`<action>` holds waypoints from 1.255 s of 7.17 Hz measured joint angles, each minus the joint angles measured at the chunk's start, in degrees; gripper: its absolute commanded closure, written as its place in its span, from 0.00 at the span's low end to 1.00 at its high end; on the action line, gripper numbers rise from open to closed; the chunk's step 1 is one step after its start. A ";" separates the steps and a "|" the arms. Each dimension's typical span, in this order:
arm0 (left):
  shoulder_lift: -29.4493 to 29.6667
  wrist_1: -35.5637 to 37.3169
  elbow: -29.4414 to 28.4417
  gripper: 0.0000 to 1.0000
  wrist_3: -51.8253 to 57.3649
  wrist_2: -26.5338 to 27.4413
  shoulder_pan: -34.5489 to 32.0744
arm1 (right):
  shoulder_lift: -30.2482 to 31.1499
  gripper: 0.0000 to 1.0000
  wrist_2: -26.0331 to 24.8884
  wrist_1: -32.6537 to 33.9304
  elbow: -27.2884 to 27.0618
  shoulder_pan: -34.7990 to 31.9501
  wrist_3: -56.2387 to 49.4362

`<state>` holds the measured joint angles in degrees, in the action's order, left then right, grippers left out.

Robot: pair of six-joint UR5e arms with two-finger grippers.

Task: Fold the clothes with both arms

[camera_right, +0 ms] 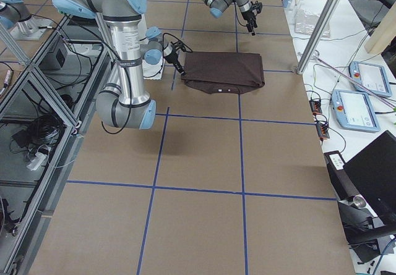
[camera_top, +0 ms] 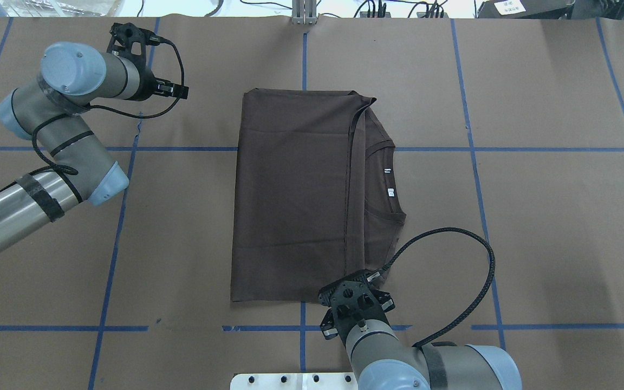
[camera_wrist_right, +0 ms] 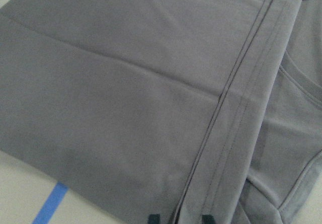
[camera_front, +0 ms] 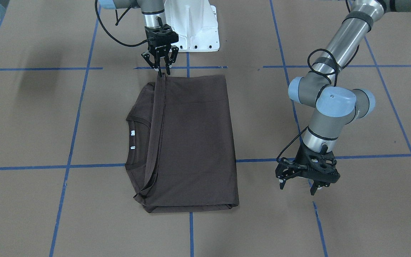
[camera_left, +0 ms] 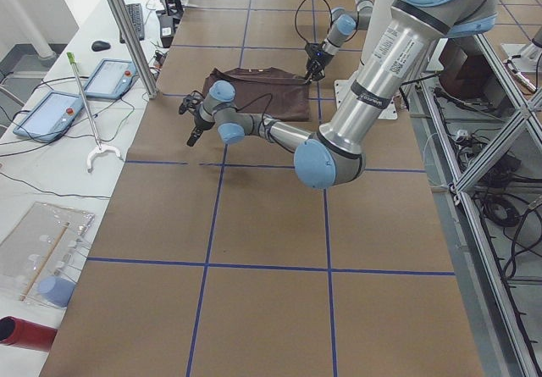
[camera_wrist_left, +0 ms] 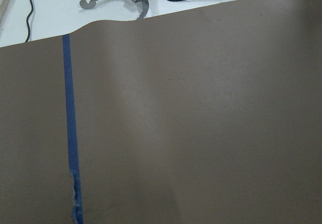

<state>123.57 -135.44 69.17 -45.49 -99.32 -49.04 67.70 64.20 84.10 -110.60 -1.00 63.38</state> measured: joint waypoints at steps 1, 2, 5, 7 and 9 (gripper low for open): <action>0.00 0.00 0.01 0.00 -0.02 0.00 0.00 | 0.01 0.74 0.12 0.06 -0.02 0.13 0.01; 0.00 0.00 0.05 0.00 -0.03 0.00 0.00 | 0.01 0.94 0.14 0.07 -0.06 0.16 0.05; 0.00 0.00 0.08 0.00 -0.03 0.00 0.00 | 0.09 1.00 -0.82 0.07 -0.12 0.02 0.19; 0.00 0.00 0.09 0.00 -0.03 0.00 0.06 | 0.65 1.00 -1.92 0.09 -0.29 -0.37 0.64; 0.00 0.00 0.09 0.00 -0.03 0.00 0.21 | 3.43 1.00 -2.07 0.12 -2.85 -0.90 1.57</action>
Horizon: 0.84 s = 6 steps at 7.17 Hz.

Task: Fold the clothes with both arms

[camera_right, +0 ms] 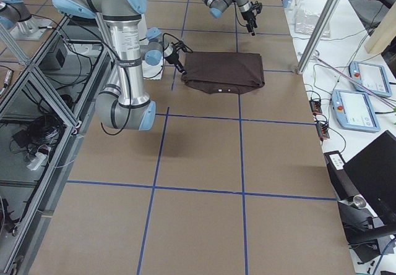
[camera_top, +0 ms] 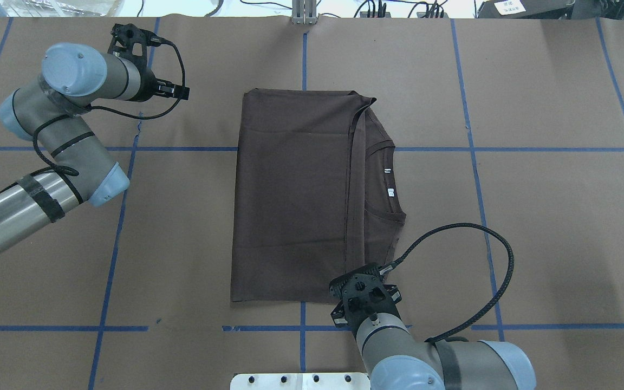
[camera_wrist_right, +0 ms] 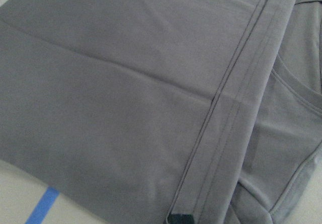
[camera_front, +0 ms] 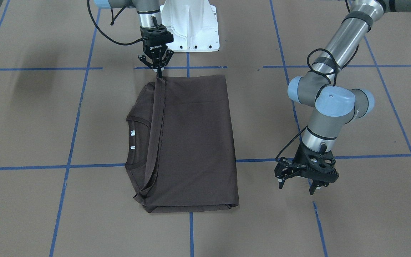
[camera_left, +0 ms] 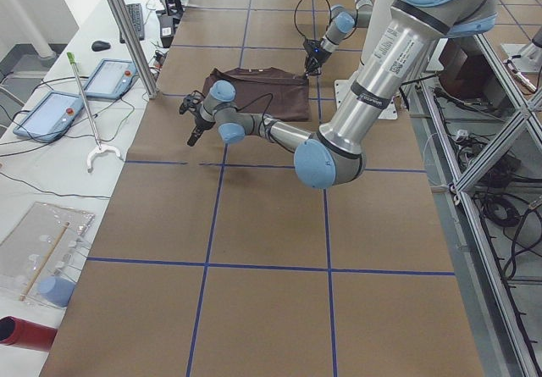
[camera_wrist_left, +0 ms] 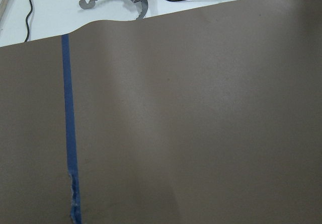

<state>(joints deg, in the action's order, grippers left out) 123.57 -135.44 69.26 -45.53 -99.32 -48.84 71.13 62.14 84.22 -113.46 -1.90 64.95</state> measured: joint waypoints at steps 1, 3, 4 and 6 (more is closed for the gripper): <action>0.00 0.00 -0.02 0.00 0.00 0.00 0.03 | 3.07 1.00 -0.02 -0.08 -1.45 0.03 2.90; 0.00 0.02 -0.08 0.00 0.00 0.00 0.05 | 6.42 0.75 -0.06 -0.16 -2.32 1.09 12.68; 0.00 0.04 -0.08 0.00 0.00 0.00 0.05 | 6.79 0.01 -0.02 -0.15 -2.42 1.43 15.63; 0.05 0.01 0.05 0.00 0.00 -0.02 0.12 | 6.86 0.00 0.42 -0.37 -3.07 1.50 18.20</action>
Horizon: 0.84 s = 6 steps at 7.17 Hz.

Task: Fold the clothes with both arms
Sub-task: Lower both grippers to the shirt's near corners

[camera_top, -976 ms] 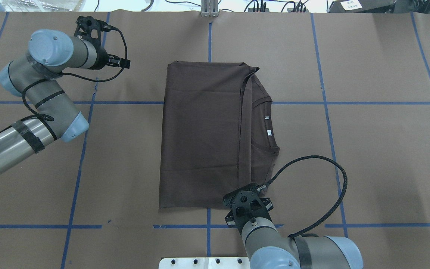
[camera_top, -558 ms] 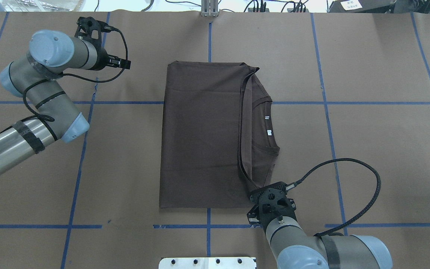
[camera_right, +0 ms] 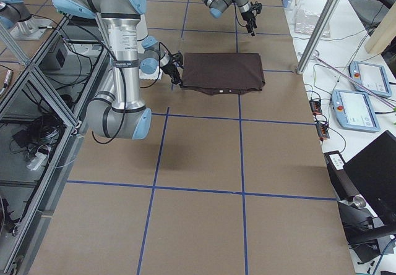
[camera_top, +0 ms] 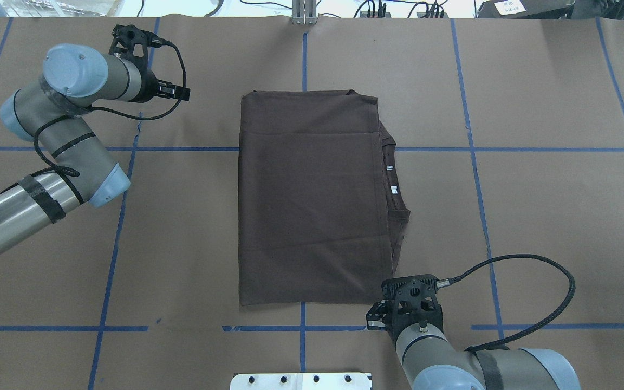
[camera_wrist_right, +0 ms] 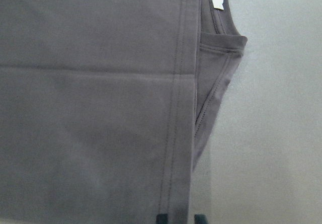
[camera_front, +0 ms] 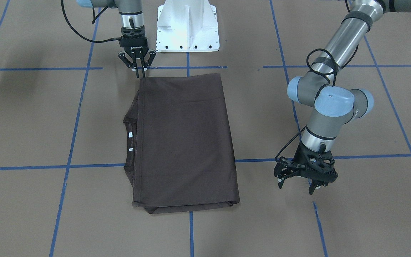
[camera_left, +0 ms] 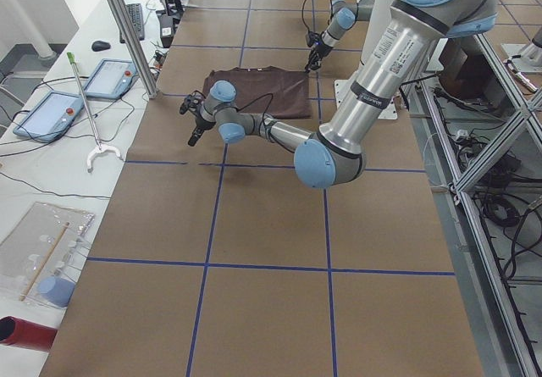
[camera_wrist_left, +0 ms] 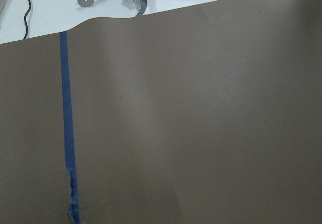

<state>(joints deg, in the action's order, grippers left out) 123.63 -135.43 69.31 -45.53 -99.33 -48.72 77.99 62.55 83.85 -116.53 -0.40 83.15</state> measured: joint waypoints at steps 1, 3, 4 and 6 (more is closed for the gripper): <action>0.01 0.06 0.63 0.00 -0.40 -0.38 0.11 | -0.11 0.00 1.88 -0.92 -1.56 -0.79 0.04; -1.44 0.60 5.65 0.00 -5.98 -4.86 1.41 | 1.78 0.00 11.75 -10.31 -3.98 -7.01 0.11; -4.24 0.74 11.46 0.00 -11.22 -6.32 3.81 | 3.68 0.00 15.66 -15.33 -4.43 -10.49 0.98; -13.31 1.06 26.71 0.01 -25.72 -4.60 12.55 | 5.25 0.00 18.26 -18.95 -5.23 -15.27 4.75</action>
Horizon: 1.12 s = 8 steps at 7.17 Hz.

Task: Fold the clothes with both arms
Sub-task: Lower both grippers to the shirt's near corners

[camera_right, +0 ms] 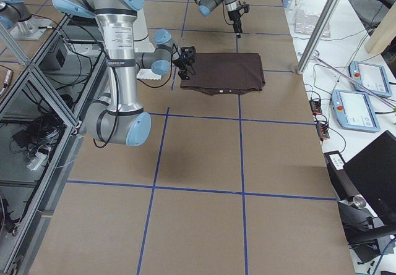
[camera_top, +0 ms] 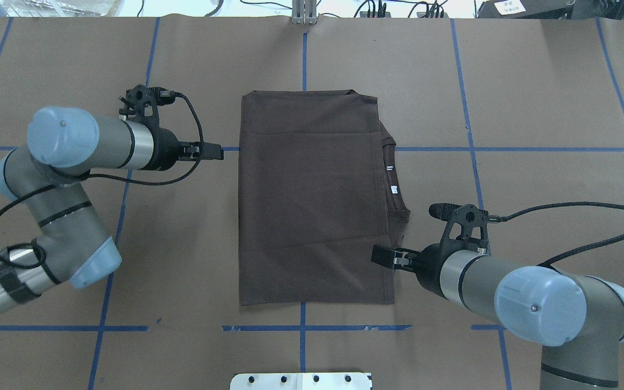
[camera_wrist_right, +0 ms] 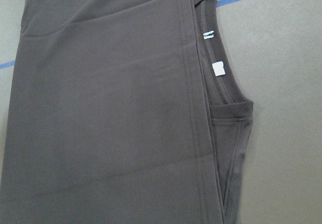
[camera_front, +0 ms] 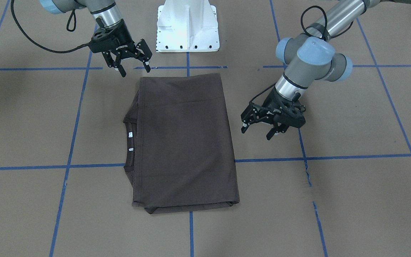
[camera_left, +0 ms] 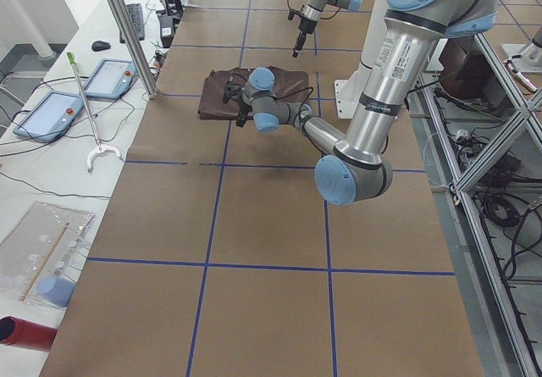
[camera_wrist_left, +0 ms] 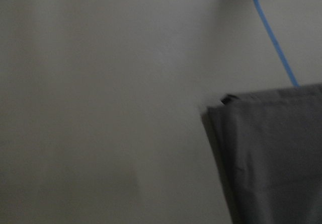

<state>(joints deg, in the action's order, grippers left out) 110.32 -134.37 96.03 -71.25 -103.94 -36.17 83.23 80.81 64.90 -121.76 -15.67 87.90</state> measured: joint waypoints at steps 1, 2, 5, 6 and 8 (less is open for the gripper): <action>-3.74 0.12 5.73 0.15 -7.24 3.62 5.45 | 0.17 0.00 0.36 -0.33 -0.10 -1.27 0.81; -6.21 0.35 9.32 0.27 -15.17 8.60 11.47 | 0.22 0.00 0.50 -0.43 -0.12 -1.98 1.35; -7.81 2.18 11.56 0.34 -34.09 22.49 25.67 | 0.26 0.00 0.49 -0.48 -0.07 -2.55 2.16; -7.79 2.92 11.40 0.37 -37.06 24.84 28.09 | 0.26 0.00 0.49 -0.48 -0.07 -2.61 2.22; -7.52 3.43 11.03 0.42 -39.78 26.07 29.97 | 0.26 0.00 0.48 -0.48 -0.03 -2.74 2.25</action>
<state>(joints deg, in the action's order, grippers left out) 102.80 -130.94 107.05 -111.03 -77.86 -6.20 83.50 81.30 64.42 -121.79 -18.41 90.15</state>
